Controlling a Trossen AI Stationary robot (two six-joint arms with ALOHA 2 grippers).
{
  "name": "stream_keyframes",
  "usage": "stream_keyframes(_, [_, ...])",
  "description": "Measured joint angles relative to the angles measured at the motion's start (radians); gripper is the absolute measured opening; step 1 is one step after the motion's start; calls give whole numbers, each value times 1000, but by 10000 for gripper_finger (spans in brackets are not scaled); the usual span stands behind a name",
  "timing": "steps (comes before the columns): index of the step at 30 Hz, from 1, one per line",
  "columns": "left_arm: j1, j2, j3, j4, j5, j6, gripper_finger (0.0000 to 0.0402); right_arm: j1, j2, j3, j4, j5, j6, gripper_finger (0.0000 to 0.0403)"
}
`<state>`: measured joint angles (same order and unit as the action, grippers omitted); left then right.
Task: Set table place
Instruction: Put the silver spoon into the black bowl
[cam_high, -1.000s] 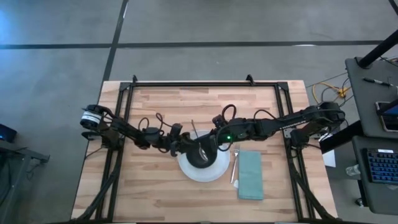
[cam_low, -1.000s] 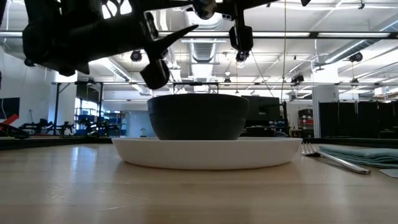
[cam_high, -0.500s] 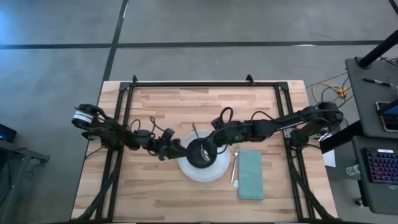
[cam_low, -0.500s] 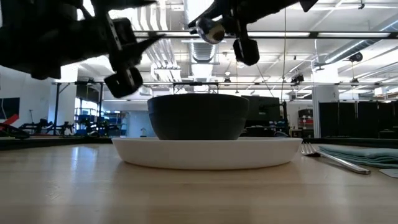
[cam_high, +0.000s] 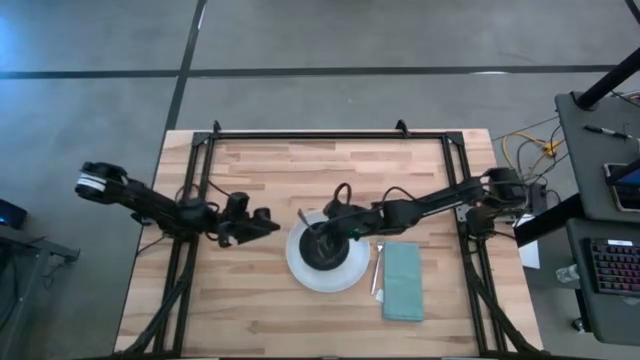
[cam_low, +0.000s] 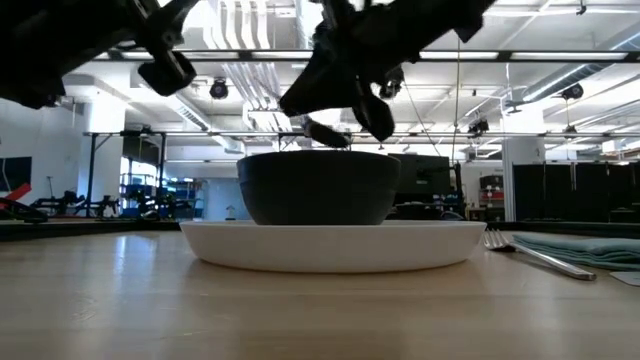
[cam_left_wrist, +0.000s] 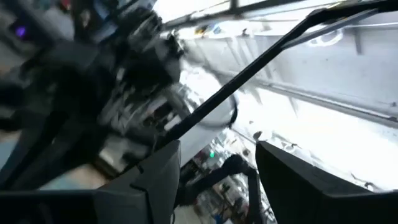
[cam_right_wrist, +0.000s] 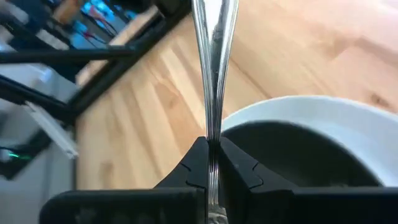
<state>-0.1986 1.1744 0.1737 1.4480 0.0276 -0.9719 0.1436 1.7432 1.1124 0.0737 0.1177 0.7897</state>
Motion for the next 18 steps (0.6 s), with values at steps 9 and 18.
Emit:
stream_keyframes(9, [0, -156, -4, -256, -37, 38, 194, 2, 102, 190, -283, 34, -150, 12])
stream_keyframes(18, [1, -232, -4, -291, -41, 66, 194, 9, 120, 201, -294, 30, -139, 13])
